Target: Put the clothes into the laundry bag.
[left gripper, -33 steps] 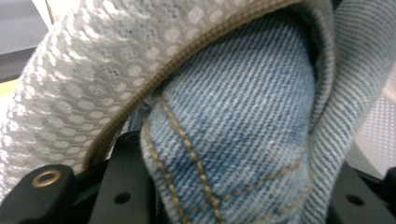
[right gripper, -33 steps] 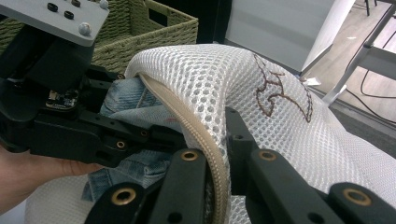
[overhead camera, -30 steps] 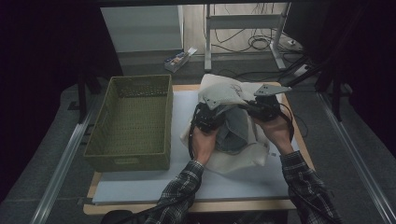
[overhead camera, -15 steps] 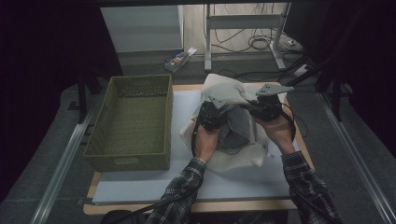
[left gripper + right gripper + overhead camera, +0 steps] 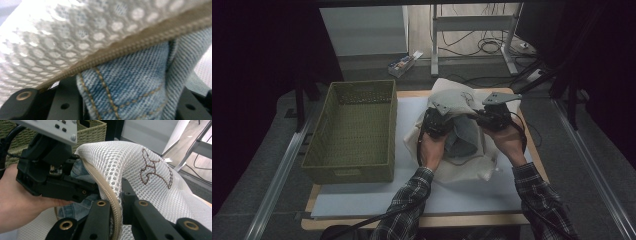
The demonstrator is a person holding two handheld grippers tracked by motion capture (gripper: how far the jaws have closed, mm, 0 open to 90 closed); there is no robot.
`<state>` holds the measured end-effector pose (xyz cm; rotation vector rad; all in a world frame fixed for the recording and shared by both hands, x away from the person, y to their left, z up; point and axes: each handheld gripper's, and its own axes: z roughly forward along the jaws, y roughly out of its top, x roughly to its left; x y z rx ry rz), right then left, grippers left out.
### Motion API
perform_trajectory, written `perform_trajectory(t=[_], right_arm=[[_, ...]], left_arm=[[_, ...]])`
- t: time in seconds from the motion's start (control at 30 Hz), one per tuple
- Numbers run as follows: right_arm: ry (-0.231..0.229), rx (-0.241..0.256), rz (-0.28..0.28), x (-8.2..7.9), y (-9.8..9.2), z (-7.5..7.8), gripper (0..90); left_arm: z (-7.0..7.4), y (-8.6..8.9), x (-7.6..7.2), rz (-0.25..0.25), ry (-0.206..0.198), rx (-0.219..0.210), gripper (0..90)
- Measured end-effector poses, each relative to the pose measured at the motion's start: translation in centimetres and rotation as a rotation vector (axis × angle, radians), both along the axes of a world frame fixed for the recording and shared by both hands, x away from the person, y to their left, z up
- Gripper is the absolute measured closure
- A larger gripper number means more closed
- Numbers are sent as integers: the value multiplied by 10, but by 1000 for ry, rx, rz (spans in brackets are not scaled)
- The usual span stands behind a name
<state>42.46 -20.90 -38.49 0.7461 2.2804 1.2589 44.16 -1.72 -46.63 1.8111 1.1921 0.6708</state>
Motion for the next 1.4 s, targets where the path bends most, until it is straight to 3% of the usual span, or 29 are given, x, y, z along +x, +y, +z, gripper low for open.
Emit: perform_trajectory(t=[0.43,0.8,1.0,1.23,1.4], right_arm=[[17,-28,28,-6,4,-7,867],[42,-64,37,-8,7,-16,866],[47,-66,41,-8,6,-19,864],[55,-71,45,-8,8,-22,861],[57,-68,46,-9,7,-23,855]], left_arm=[[-5,8,1,47,-36,-72,569],[-19,6,4,42,-21,-25,543],[-20,6,1,15,-20,5,433],[-21,11,-5,-30,44,-24,309],[-20,14,-12,-62,60,-40,241]])
